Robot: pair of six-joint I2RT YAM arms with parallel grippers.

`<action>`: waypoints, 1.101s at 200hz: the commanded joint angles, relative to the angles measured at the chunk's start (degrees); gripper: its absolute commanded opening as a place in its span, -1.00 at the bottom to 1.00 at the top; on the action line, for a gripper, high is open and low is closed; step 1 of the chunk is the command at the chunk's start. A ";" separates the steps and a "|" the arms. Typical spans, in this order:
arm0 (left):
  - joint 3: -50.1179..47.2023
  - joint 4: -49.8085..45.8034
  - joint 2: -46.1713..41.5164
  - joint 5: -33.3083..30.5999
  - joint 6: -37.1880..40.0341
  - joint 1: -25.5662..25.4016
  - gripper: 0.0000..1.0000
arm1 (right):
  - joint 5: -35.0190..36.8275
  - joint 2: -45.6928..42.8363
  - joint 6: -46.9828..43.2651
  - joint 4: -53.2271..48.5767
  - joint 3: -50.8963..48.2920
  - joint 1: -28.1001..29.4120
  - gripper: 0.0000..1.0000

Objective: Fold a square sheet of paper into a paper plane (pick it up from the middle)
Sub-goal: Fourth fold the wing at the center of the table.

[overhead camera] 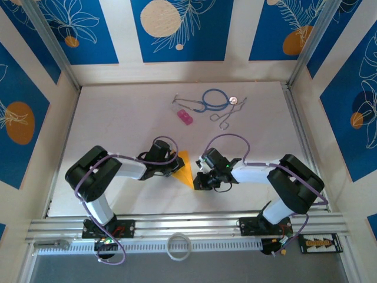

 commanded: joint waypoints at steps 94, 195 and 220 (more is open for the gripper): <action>-2.24 -4.49 1.42 -4.29 0.20 0.56 -1.00 | -1.69 -10.85 1.41 -2.11 -1.47 -2.52 -0.62; -2.24 -4.60 1.51 -4.27 0.20 0.55 -1.00 | -5.86 2.82 0.91 1.01 5.75 0.38 -0.92; -2.26 -4.65 1.41 -4.29 0.11 0.59 -1.00 | -2.62 3.68 0.49 -1.55 6.45 1.06 -0.92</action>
